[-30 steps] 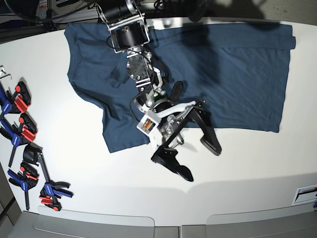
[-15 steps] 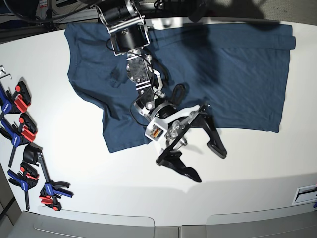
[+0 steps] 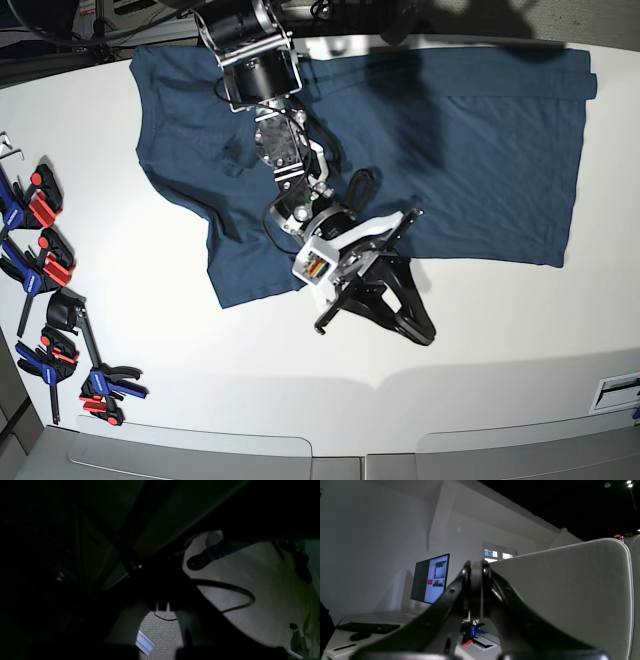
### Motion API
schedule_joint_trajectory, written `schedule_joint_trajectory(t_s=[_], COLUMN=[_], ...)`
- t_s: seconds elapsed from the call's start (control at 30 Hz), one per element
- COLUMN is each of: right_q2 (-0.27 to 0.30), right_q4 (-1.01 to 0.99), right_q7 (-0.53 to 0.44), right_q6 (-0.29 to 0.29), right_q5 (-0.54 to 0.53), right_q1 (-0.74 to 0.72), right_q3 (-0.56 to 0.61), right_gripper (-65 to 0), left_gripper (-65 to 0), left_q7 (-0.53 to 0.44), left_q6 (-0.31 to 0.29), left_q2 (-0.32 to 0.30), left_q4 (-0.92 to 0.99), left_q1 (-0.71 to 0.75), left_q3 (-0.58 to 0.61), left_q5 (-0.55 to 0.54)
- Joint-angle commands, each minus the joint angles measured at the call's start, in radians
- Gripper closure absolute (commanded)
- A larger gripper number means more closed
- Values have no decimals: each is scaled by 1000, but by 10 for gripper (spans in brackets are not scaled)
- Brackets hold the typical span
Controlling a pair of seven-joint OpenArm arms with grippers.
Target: Fold the T-shirt properly
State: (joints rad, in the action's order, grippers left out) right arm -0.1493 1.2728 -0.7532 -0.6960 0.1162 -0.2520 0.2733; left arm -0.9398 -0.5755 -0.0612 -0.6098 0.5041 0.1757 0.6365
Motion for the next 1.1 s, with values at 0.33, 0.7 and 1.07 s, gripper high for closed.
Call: schedule_joint_trajectory(t_s=[0.33,0.7,1.07], right_q2=[-8,-8,-8], right_q4=[18,18,-100], right_q7=[-19,498,538], right_q6=[-2,-2,-2], right_q5=[-14,-36,-69], right_q1=[-29,-27,-28], right_q3=[2,-175,-577], right_gripper=[0,0,0], left_gripper=[0,0,0], left_q7=[-132,-132,-133], left_q6=[-38,-38,-38], left_q2=[26,26,25], left_q4=[-11,-11,-11], left_q1=[8,8,8], left_q3=[8,8,8], left_q5=[-8,-9,-9])
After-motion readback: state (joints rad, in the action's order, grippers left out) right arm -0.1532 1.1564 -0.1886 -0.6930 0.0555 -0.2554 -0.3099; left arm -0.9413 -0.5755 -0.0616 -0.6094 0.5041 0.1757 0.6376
